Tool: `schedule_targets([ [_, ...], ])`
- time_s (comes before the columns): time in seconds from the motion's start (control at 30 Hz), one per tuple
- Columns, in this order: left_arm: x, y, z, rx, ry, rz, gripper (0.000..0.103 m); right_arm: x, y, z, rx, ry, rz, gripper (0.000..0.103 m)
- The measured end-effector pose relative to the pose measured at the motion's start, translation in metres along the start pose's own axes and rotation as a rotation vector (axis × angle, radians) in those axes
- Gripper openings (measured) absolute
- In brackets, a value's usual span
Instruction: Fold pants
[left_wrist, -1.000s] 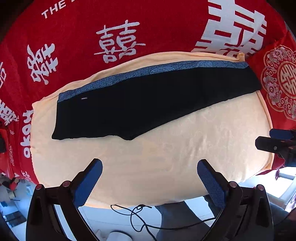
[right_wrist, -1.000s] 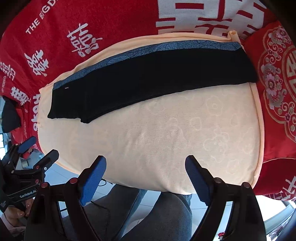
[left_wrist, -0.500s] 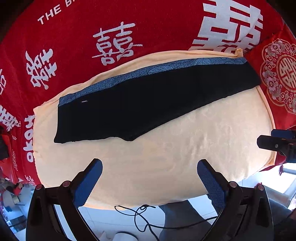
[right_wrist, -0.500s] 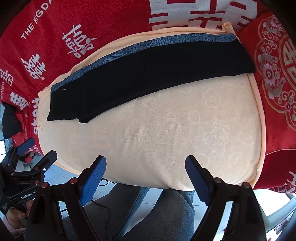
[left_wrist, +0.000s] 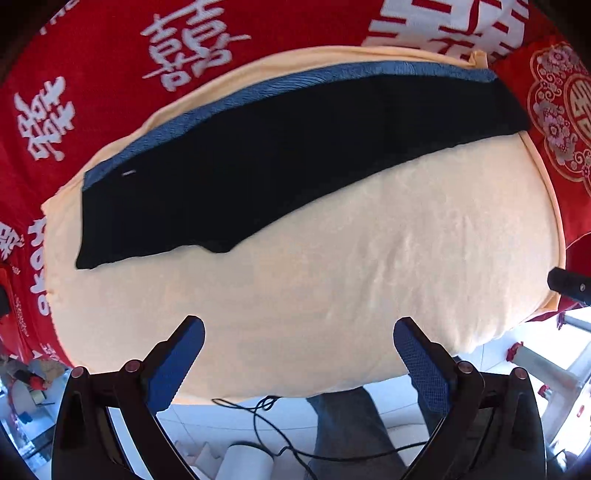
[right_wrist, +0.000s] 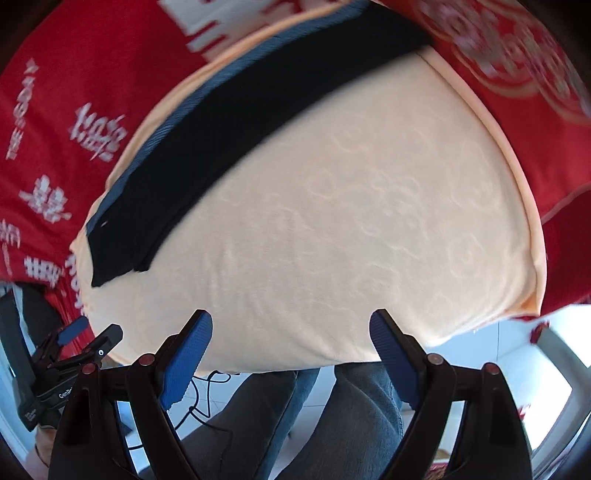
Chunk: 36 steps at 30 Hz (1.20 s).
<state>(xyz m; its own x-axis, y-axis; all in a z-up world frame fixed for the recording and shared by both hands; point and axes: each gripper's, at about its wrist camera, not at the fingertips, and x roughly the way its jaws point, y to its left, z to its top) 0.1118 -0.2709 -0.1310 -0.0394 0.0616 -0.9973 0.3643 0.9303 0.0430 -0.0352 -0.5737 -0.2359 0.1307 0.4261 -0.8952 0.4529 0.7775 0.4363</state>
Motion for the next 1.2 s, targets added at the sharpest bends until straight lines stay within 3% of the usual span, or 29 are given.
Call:
schedule_targets([
  [0.13,0.022,-0.029,0.029,0.003,-0.015,-0.014,0.103,0.000,-0.036,0.015,0.052,-0.042,0.015,0.089],
  [0.27,0.034,-0.054,0.068,-0.032,-0.057,-0.044,0.103,-0.001,-0.061,0.052,0.081,-0.103,0.072,0.089],
  [0.37,0.038,-0.070,0.095,-0.046,-0.114,-0.050,0.103,-0.001,-0.065,0.086,0.067,-0.160,0.139,0.089],
  [0.5,0.053,-0.083,0.131,-0.068,-0.194,-0.034,0.103,0.001,-0.048,0.135,-0.019,-0.266,0.129,0.089],
  [0.53,0.055,-0.083,0.139,-0.087,-0.218,-0.028,0.103,0.003,-0.037,0.150,-0.055,-0.287,0.130,0.079],
  [0.57,0.057,-0.082,0.145,-0.105,-0.244,-0.014,0.103,0.005,-0.027,0.160,-0.088,-0.296,0.125,0.055],
  [0.6,0.063,-0.081,0.152,-0.122,-0.271,0.006,0.103,0.010,-0.017,0.170,-0.127,-0.299,0.112,0.046],
  [0.77,0.104,-0.076,0.167,-0.173,-0.259,0.041,0.103,0.052,0.011,0.205,-0.288,-0.280,0.033,0.040],
  [0.83,0.111,-0.071,0.166,-0.201,-0.285,0.001,0.103,0.046,0.014,0.214,-0.362,-0.356,-0.028,0.039],
  [0.9,0.112,-0.069,0.163,-0.200,-0.313,-0.009,0.103,0.030,0.004,0.221,-0.310,-0.410,-0.117,0.042],
  [1.0,0.113,-0.066,0.161,-0.201,-0.316,-0.032,0.103,0.008,-0.038,0.214,-0.083,-0.405,0.187,0.045],
  [1.13,0.106,-0.065,0.167,-0.203,-0.273,-0.029,0.103,0.010,-0.063,0.169,0.064,-0.416,0.295,0.049],
  [1.2,0.093,-0.072,0.172,-0.196,-0.296,-0.036,0.103,0.018,-0.074,0.158,0.127,-0.452,0.327,0.053],
])
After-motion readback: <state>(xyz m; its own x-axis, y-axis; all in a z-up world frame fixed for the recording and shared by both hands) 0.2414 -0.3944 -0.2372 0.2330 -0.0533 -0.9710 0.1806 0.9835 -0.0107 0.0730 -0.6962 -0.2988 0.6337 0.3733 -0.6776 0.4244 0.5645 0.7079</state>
